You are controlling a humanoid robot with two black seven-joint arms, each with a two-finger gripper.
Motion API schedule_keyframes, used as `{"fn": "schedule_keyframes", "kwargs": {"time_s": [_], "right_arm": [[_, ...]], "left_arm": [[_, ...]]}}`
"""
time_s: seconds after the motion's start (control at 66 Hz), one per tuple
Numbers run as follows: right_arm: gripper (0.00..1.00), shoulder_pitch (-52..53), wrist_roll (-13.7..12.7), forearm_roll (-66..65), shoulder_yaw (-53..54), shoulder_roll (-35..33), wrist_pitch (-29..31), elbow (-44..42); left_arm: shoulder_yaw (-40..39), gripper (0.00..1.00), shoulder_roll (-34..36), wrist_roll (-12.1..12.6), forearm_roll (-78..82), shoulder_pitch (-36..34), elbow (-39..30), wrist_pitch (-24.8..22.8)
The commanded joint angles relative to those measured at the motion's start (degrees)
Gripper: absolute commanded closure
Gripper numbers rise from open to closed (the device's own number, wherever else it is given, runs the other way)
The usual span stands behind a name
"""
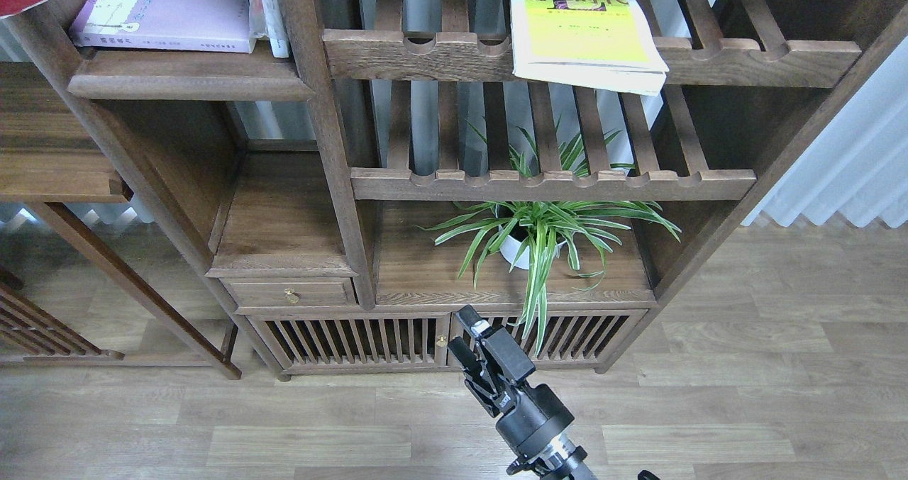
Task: Organize books on shelf
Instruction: 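Set the red book upright on the upper shelf beside the books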
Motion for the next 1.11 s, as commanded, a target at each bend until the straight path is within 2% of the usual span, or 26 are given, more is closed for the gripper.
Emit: {"fn": "schedule_keyframes", "kwargs": {"time_s": [0.0,0.439,0.758,1.091], "right_arm": [[0.01,0.0,0.0,0.0,-0.1,0.0,0.0,0.0],[0.01,-0.3,0.0,0.0,-0.1,0.0,0.0,0.0],[0.01,-0.3,0.0,0.0,0.0,0.0,0.0,0.0],[0.01,-0.3,0.0,0.0,-0.1,0.0,0.0,0.0]], "left_arm": [[0.3,1.00,-6.7,0.0,3.6,-3.7,0.7,0.0],[-0.5,1.00,-17.2,0.0,11.9,-10.5,7.5,0.0],[0.5,1.00,-21.6,0.0,16.5,-18.3,16.2,0.0],[0.1,1.00,-24.9,0.0,19.3,-21.3,22.5,0.0]]}}
